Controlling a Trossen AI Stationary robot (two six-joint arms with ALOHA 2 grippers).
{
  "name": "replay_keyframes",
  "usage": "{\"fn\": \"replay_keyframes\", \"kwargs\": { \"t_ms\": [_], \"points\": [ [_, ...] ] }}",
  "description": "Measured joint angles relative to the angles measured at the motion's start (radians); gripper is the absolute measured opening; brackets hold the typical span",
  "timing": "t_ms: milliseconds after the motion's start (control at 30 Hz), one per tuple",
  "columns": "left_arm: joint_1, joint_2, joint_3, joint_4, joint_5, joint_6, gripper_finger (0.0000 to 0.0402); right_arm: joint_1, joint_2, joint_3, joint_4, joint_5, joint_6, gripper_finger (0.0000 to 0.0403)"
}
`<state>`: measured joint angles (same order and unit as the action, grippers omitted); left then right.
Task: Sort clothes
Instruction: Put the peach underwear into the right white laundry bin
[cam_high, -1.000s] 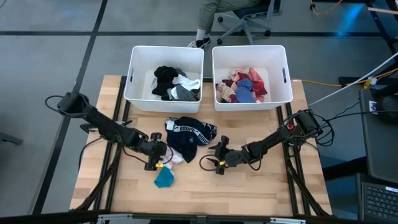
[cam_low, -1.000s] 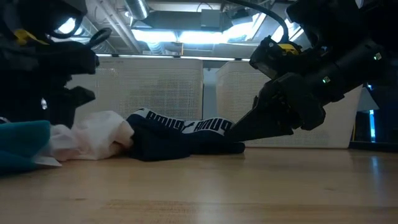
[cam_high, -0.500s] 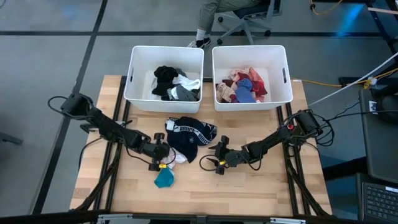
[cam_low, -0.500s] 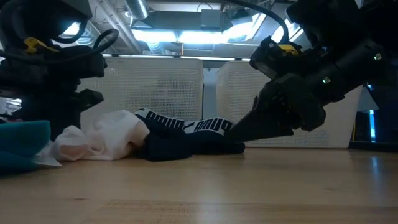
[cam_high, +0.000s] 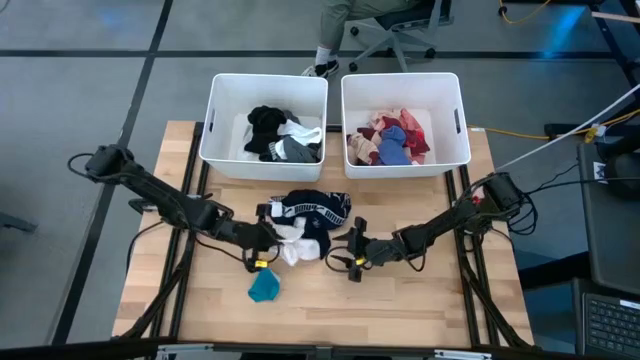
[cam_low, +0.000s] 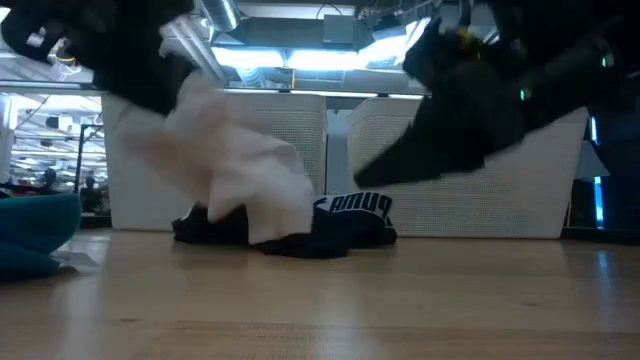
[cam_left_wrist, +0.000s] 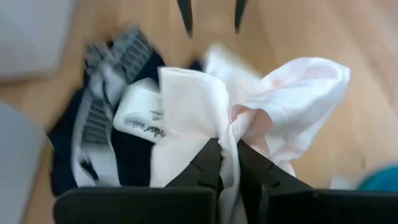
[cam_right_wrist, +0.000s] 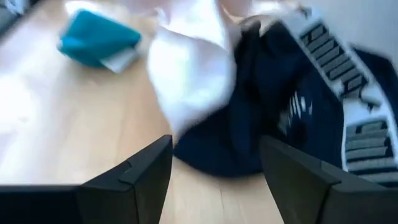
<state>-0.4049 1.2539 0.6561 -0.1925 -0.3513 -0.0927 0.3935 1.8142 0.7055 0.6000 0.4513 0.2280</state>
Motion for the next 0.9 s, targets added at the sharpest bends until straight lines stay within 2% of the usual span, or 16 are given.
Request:
{"fn": "replay_keyframes", "kwargs": {
  "t_ms": [133, 367, 700, 900],
  "points": [
    [0.0, -0.044, -0.001, 0.099, -0.046, 0.061, 0.0019, 0.0, -0.063, 0.0, 0.006, -0.017, -0.042, 0.0241],
    [0.007, -0.059, 0.0, 0.255, -0.131, 0.158, 0.0012, -0.001, -0.09, 0.025, 0.135, -0.017, -0.208, 0.0241],
    [0.074, -0.037, 0.0, 0.344, -0.142, 0.108, 0.0016, -0.044, -0.084, 0.16, 0.149, -0.005, -0.442, 0.0241],
    [0.074, -0.035, 0.0, 0.404, -0.142, 0.1, 0.0021, -0.103, -0.076, 0.172, 0.151, -0.031, -0.438, 0.0241]
  ]
}}
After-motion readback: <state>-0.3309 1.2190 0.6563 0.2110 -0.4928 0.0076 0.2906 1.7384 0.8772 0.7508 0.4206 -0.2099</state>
